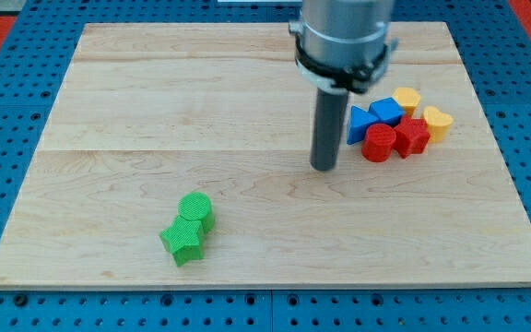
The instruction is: Move the red circle towards the top left of the board
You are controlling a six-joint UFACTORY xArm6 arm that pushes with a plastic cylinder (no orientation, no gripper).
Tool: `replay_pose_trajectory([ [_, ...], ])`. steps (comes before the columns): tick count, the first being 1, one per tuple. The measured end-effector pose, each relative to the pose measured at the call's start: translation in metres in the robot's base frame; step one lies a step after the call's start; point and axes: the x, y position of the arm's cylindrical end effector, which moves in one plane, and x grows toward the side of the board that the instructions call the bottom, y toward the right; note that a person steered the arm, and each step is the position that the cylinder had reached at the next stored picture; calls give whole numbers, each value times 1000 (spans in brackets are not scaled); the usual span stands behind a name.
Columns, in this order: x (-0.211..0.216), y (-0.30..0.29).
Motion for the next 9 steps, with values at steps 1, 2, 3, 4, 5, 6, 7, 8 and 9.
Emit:
replay_pose_trajectory([
  [1,18,74],
  [2,-6,101],
  [3,-30,73],
  [4,-30,57],
  [5,-41,47],
  [6,-60,18],
  [7,-62,-51],
  [8,-74,-98],
  [9,-80,-89],
])
